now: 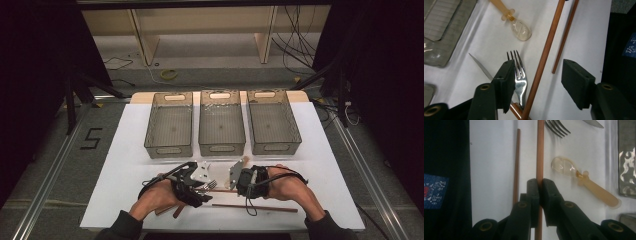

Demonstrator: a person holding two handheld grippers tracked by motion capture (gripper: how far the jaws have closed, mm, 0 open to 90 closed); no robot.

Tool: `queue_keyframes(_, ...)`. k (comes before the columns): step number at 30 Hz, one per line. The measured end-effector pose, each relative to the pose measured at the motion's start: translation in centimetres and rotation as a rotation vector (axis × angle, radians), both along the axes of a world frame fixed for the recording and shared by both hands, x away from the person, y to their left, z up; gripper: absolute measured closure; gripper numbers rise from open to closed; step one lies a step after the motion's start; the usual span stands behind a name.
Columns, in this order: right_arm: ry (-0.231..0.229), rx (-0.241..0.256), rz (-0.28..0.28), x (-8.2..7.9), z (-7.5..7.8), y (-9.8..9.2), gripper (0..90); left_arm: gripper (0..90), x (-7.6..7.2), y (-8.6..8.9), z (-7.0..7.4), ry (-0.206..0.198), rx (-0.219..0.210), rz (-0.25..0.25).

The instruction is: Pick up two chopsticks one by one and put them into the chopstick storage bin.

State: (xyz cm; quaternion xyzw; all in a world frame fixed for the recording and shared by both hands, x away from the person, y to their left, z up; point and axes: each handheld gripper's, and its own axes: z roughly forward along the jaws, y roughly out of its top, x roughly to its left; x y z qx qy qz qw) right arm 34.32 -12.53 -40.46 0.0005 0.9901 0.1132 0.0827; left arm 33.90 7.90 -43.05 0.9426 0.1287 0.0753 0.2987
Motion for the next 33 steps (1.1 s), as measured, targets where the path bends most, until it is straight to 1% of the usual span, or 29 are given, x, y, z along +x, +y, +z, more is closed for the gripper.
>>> queue_keyframes(2,0.0,0.001,0.006,-0.06,-0.01,0.11,85.0,49.5,-0.04,-0.11,-0.09,0.0,0.014,-0.009)
queue_keyframes(3,-0.003,0.004,0.011,-0.06,-0.04,0.14,85.0,50.9,-0.06,-0.17,-0.18,-0.003,0.014,-0.006)
queue_keyframes(6,-0.008,0.004,0.02,-0.15,-0.11,0.25,84.9,56.5,-0.13,-0.26,-0.34,0.0,0.022,-0.019)
queue_keyframes(8,-0.003,0.003,0.023,-0.26,-0.13,0.34,84.9,60.8,-0.21,-0.35,-0.45,0.006,0.025,-0.03)
queue_keyframes(9,-0.003,0.008,0.029,-0.29,-0.16,0.41,85.0,62.6,-0.21,-0.37,-0.47,0.007,0.031,-0.038)
queue_keyframes(12,0.0,0.001,0.032,-0.44,-0.22,0.56,84.9,67.4,-0.26,-0.43,-0.56,0.008,0.047,-0.053)
queue_keyframes(13,-0.005,0.008,0.034,-0.47,-0.31,0.61,84.9,68.7,-0.27,-0.44,-0.59,0.01,0.047,-0.055)
queue_keyframes(15,-0.001,-0.002,0.045,-0.5,-0.32,0.63,84.9,71.8,-0.31,-0.46,-0.64,0.014,0.053,-0.065)
queue_keyframes(16,0.003,0.0,0.041,-0.56,-0.31,0.66,84.9,74.4,-0.32,-0.46,-0.64,0.014,0.057,-0.07)
queue_keyframes(17,0.003,0.0,0.041,-0.56,-0.31,0.66,84.9,74.4,-0.35,-0.47,-0.65,0.015,0.057,-0.074)
queue_keyframes(20,0.0,-0.002,0.052,-0.56,-0.36,0.63,84.9,78.8,-0.43,-0.45,-0.63,0.015,0.053,-0.087)
queue_keyframes(21,0.0,-0.001,0.054,-0.58,-0.37,0.63,84.8,79.4,-0.48,-0.43,-0.65,0.01,0.057,-0.095)
queue_keyframes(22,0.001,-0.004,0.052,-0.65,-0.35,0.64,84.9,80.0,-0.51,-0.42,-0.66,0.013,0.058,-0.105)
queue_keyframes(24,0.0,-0.005,0.068,-0.68,-0.39,0.64,84.7,81.3,-0.58,-0.41,-0.7,0.015,0.065,-0.125)
queue_keyframes(25,-0.007,-0.005,0.088,-0.6,-0.44,0.6,84.6,82.0,-0.62,-0.39,-0.73,0.016,0.067,-0.135)
queue_keyframes(26,-0.01,-0.011,0.092,-0.65,-0.44,0.58,84.3,82.8,-0.68,-0.4,-0.78,0.027,0.063,-0.145)
queue_keyframes(28,-0.011,-0.008,0.089,-0.58,-0.44,0.51,82.7,83.9,-0.75,-0.38,-0.85,0.039,0.054,-0.147)
queue_keyframes(29,-0.002,-0.001,0.079,-0.54,-0.41,0.46,81.8,84.1,-0.72,-0.34,-0.87,0.046,0.053,-0.145)
queue_keyframes(30,-0.009,0.01,0.075,-0.48,-0.36,0.37,78.1,84.3,-0.7,-0.27,-0.9,0.046,0.057,-0.139)
queue_keyframes(31,-0.023,0.019,0.066,-0.34,-0.24,0.27,73.5,84.3,-0.62,-0.16,-0.94,0.056,0.054,-0.135)
queue_keyframes(32,-0.023,0.019,0.053,-0.23,-0.04,0.12,69.0,84.4,-0.58,-0.05,-0.99,0.06,0.047,-0.13)
queue_keyframes(33,-0.034,0.037,0.036,-0.17,0.11,-0.08,65.3,84.4,-0.46,0.1,-1.0,0.056,0.048,-0.123)
